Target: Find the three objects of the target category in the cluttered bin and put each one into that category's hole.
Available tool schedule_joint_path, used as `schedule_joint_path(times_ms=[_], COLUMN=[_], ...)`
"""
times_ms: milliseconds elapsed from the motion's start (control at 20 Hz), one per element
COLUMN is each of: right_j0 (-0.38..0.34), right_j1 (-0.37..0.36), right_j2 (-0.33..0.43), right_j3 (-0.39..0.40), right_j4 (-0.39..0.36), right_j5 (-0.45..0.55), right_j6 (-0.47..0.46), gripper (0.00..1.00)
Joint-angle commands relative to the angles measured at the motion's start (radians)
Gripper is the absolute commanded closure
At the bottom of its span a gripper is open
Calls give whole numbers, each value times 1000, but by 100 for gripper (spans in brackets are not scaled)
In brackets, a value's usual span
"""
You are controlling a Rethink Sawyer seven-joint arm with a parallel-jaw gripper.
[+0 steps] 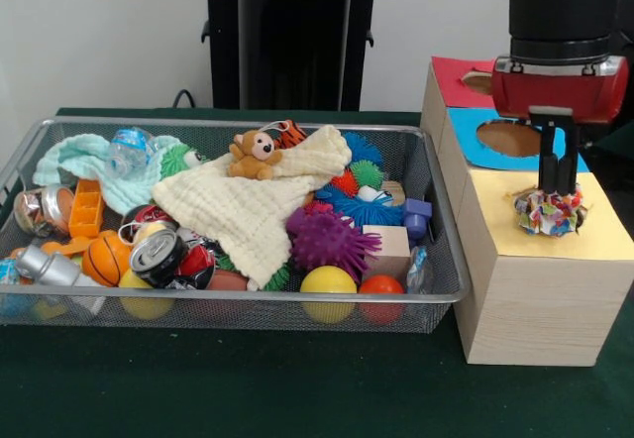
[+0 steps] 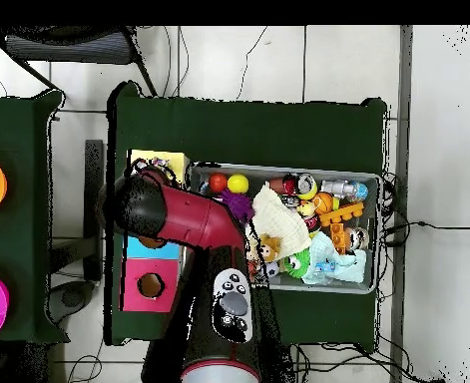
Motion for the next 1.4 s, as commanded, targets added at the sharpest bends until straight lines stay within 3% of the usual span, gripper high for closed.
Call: schedule_joint_path(times_ms=[50,700,1000,1250,1400], right_j0=[-17,34,27,-11,-8], right_j1=[67,102,101,153,156], right_j2=[74,-12,9,80,75], right_j3=[61,27,36,49,46], right_j4=[37,26,41,53,53], right_j5=[-39,56,94,15,21], right_j6=[206,214,212,192,192], gripper=[100,100,100,100,100])
